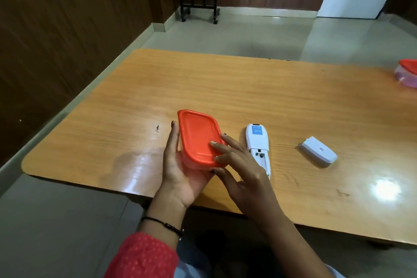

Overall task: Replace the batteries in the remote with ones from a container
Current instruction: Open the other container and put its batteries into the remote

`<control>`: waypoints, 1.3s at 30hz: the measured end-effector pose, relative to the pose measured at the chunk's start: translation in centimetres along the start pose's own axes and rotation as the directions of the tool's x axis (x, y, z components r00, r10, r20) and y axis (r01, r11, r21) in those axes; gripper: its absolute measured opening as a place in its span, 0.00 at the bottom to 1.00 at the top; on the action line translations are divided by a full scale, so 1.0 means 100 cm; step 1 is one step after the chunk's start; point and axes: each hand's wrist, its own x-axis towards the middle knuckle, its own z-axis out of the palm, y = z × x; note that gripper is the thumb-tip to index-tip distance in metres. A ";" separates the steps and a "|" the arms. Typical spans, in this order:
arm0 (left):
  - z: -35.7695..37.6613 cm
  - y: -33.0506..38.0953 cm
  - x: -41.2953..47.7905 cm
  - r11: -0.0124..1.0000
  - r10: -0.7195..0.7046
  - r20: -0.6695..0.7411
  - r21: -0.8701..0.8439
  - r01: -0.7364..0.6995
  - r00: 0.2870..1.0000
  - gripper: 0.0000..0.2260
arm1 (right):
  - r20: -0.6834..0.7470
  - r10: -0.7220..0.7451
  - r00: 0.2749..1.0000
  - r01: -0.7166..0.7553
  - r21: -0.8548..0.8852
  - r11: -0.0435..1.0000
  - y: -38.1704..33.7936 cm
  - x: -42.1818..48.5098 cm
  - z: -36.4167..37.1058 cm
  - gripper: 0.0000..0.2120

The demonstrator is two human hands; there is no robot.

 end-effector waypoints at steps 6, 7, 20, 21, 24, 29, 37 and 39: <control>-0.006 0.004 0.005 0.990 0.142 -0.279 0.040 -0.136 0.950 0.37 | 0.074 0.038 0.997 -0.028 -0.136 0.990 0.006 0.000 -0.001 0.08; -0.007 0.003 0.007 0.985 0.172 -0.309 0.034 -0.169 0.936 0.38 | 0.095 0.057 0.994 -0.045 -0.126 0.991 0.002 0.000 0.001 0.10; -0.015 -0.004 0.021 0.978 0.202 -0.383 0.031 -0.206 0.902 0.45 | 0.042 0.048 0.998 -0.035 -0.264 0.964 -0.025 -0.001 0.040 0.22; -0.018 -0.004 0.023 0.975 0.215 -0.402 0.040 -0.217 0.890 0.44 | 0.026 0.075 0.997 -0.066 -0.244 0.967 -0.028 -0.001 0.042 0.22; -0.020 -0.003 0.023 0.951 0.310 -0.454 0.158 -0.268 0.835 0.39 | -0.008 0.129 0.992 -0.128 -0.209 0.970 -0.036 -0.006 0.047 0.22; -0.015 -0.010 0.013 0.881 0.450 -0.299 0.301 -0.365 0.842 0.38 | -0.046 0.357 0.933 -0.358 -0.012 0.934 -0.049 0.014 0.037 0.20; -0.009 -0.019 0.006 0.944 0.312 0.092 0.083 -0.319 0.946 0.18 | -0.070 0.147 0.987 -0.161 -0.281 0.946 -0.057 0.046 0.043 0.19; -0.008 -0.022 0.005 0.931 0.320 0.099 0.154 -0.332 0.942 0.22 | -0.094 0.082 0.992 -0.111 -0.364 0.925 -0.051 0.043 0.047 0.17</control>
